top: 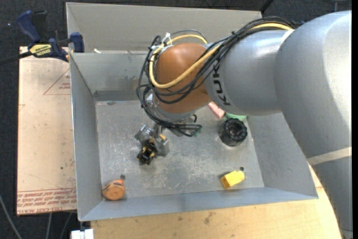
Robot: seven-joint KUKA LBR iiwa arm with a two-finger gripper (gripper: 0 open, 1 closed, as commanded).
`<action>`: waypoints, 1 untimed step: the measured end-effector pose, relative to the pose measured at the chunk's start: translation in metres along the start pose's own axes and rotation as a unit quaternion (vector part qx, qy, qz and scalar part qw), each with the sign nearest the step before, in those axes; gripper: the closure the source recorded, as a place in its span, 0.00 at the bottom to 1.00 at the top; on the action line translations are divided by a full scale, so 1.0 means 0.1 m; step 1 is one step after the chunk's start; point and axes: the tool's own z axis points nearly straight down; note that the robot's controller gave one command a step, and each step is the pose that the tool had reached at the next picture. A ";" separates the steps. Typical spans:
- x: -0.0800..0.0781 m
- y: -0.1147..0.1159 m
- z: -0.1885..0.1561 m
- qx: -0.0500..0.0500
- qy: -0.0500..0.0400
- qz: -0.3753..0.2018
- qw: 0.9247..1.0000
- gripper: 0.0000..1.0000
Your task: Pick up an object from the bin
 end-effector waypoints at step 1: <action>0.00 0.00 0.00 0.000 0.000 0.000 1.000 1.00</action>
Offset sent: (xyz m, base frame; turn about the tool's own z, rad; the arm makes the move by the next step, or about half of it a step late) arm 0.0000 0.0000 0.0296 0.0000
